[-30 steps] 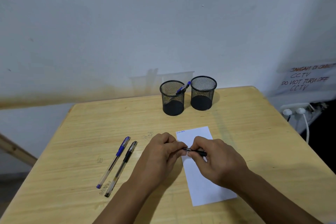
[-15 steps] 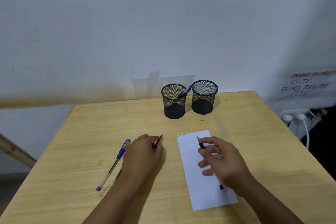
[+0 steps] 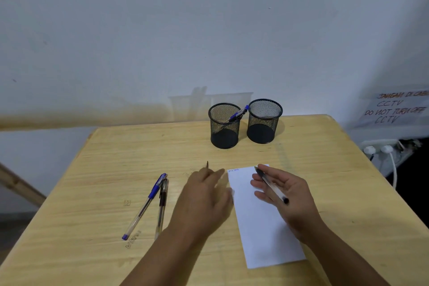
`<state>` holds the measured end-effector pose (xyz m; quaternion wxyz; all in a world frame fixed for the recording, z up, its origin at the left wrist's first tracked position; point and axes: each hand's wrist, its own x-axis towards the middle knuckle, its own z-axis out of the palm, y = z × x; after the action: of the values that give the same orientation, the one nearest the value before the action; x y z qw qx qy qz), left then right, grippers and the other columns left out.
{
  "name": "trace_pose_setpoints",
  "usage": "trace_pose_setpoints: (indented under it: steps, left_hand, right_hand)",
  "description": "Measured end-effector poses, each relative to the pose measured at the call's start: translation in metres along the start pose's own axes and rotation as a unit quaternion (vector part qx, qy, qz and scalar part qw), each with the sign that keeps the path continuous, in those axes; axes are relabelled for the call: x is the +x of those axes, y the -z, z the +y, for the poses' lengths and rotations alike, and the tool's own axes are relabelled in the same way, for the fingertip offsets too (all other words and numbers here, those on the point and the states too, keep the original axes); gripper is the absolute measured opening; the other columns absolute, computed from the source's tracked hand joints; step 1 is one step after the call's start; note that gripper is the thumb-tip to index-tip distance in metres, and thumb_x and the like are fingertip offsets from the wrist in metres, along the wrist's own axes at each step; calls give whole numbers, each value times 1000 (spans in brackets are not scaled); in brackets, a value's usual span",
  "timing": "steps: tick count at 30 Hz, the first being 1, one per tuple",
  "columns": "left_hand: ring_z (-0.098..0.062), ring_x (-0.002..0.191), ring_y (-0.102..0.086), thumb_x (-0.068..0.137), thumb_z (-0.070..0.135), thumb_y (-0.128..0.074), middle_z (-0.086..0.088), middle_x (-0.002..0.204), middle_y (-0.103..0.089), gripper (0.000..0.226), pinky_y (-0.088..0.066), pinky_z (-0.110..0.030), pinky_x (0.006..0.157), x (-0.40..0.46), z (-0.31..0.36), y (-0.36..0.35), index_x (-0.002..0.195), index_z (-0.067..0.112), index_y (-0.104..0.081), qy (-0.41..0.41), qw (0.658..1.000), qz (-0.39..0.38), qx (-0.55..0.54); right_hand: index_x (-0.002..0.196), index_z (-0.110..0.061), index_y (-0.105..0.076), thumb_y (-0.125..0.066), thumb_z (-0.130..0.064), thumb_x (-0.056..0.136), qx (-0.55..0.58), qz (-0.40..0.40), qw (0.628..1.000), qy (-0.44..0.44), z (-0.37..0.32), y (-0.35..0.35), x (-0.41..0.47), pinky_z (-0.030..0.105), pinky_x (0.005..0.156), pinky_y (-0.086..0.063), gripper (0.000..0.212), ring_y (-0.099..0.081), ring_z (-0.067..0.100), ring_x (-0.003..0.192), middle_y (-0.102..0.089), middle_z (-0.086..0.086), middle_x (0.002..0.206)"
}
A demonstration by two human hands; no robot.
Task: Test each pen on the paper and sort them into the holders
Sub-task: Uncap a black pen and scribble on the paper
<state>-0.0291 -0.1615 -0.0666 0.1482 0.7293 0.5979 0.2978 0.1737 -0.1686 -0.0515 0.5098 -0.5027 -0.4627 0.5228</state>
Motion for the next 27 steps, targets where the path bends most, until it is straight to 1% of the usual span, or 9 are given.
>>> trace_pose_setpoints:
  steps: [2,4,7,10,12,15,18,23,27]
  left_hand:
    - [-7,107,-47,84,47,-59,13,111,-55,47,-45,-25,85,-4,4,-3,127,29,-56,-36,999,-31,6]
    - [-9,111,-46,82,54,-57,11,120,-54,55,-43,-28,89,-3,4,-6,129,26,-55,-59,996,-48,40]
    - [-9,124,-37,79,65,-50,13,137,-45,67,-32,-26,99,-2,2,-9,134,27,-47,-66,991,-72,87]
    - [-8,131,-28,80,69,-45,15,148,-37,75,-27,-28,105,0,1,-11,141,27,-42,-62,989,-83,102]
    - [-10,132,-26,80,70,-43,15,150,-35,77,-26,-29,106,0,1,-11,142,25,-41,-62,987,-87,117]
    - [-11,134,-22,81,70,-43,15,153,-32,78,-23,-29,108,1,1,-13,145,25,-38,-56,987,-91,123]
    - [-12,136,-19,81,71,-41,15,154,-30,81,-23,-29,110,1,1,-13,147,26,-35,-52,986,-97,127]
    - [-13,135,-21,80,72,-41,14,154,-31,81,-25,-30,111,3,-1,-13,146,26,-36,-48,984,-108,133]
    - [-13,137,-19,79,72,-40,16,154,-29,82,-23,-29,111,3,0,-12,147,27,-34,-45,983,-110,139]
  right_hand:
    - [117,-11,-68,-69,1,86,-43,9,999,32,1,1,3,30,81,-59,33,-72,16,99,-76,3,104]
    - [109,-18,-71,-74,-7,83,-52,47,997,11,0,-3,9,29,79,-59,28,-73,14,95,-77,-3,99]
    - [99,-23,-73,-72,-12,86,-81,89,993,8,0,-12,21,29,75,-60,16,-73,17,86,-76,-3,90]
    - [96,-25,-70,-69,-19,89,-145,102,984,26,-1,-19,31,25,78,-58,10,-71,13,86,-73,-8,93]
    - [95,-24,-69,-69,-18,89,-166,106,980,31,0,-21,38,19,80,-56,8,-70,5,84,-72,-9,91]
    - [93,-20,-67,-69,-7,87,-191,102,975,43,2,-22,49,0,68,-46,14,-63,-16,77,-68,-14,85]
    - [93,-18,-67,-70,-5,86,-216,92,971,48,6,-23,56,-4,63,-42,16,-58,-23,75,-65,-16,83]
    - [91,-14,-64,-70,-8,86,-250,71,963,69,16,-23,60,-1,66,-44,10,-63,-15,75,-67,-15,78]
    - [88,-16,-63,-73,-15,85,-257,85,960,70,19,-19,64,6,64,-49,11,-67,-6,73,-71,-10,76]
